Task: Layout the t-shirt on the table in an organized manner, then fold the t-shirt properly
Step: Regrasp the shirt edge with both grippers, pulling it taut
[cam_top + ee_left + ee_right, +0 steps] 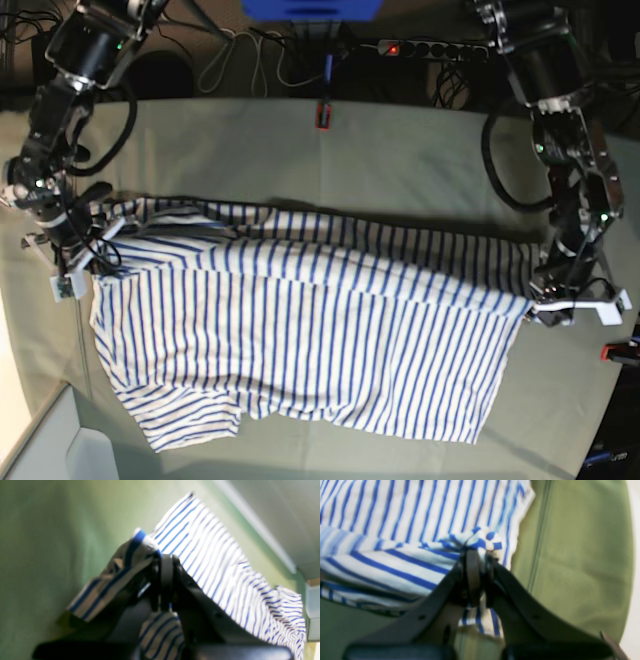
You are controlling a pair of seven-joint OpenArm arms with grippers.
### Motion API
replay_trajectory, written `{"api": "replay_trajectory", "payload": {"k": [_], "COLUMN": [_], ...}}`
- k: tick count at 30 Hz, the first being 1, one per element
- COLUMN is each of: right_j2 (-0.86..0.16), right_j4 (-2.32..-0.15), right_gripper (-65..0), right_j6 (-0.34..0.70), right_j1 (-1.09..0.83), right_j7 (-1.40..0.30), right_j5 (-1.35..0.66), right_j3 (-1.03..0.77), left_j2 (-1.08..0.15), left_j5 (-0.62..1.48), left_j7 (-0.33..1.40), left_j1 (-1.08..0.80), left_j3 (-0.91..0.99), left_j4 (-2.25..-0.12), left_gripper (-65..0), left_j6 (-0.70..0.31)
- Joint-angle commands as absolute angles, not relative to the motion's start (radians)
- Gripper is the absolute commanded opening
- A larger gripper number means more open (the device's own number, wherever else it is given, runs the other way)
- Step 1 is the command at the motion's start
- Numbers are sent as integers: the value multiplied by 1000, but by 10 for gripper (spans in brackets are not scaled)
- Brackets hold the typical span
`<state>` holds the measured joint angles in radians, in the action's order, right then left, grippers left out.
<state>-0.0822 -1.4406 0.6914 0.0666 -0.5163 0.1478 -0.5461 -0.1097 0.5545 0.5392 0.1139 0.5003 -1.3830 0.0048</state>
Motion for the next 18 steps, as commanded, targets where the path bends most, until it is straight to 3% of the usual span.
{"api": "replay_trajectory", "payload": {"k": [1, 9, 11, 18], "right_j2": [-107, -154, -156, -177], "right_j4": [-1434, -1260, -1228, -1194], "right_gripper": [-650, -650, -615, -371], "right_j6": [698, 698, 698, 698], "right_j1": [102, 209, 231, 283], "right_j7": [-490, -489, -489, -489], "right_j5": [140, 140, 140, 140], "right_j3": [-550, -547, -547, -550], "left_j2": [-125, -156, -156, -156], "left_j5": [555, 561, 559, 559], "left_j7": [512, 510, 510, 518], "left_j1": [154, 283, 317, 367], "left_j3": [507, 503, 503, 501], "left_j4": [-1374, -1133, -1076, -1023], "left_gripper": [-650, -649, -630, -358], "left_j6": [-1, -1, -2, -2]}}
